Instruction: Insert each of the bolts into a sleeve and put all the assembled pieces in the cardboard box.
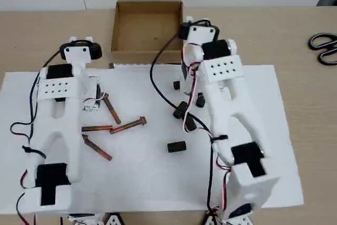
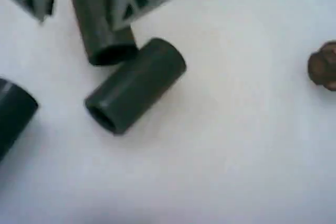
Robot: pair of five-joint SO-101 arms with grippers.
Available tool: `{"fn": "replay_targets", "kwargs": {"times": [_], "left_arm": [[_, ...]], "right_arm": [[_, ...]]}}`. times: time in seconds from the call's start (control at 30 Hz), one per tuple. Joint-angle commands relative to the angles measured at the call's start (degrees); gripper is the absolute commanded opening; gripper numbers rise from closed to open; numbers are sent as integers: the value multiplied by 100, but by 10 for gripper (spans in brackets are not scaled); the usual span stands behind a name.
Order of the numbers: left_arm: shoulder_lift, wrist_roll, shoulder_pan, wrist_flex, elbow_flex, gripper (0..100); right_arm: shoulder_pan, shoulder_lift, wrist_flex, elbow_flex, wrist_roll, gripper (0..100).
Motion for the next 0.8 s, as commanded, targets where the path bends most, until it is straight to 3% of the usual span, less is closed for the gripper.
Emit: {"fn": "replay_targets", "kwargs": {"times": [0.0,0.4,0.57,0.77], "left_arm": [[0,18,18,-88,-207,11],[9,9,18,-88,-207,11],[9,9,18,-88,-207,11],[9,9,18,-88,-207,11]], "right_arm": [[-22,312,57,-624,-185,83],[127,927,84,-695,-554,85],[251,945,119,-695,-580,156],[338,971,48,-686,-554,158]]}}
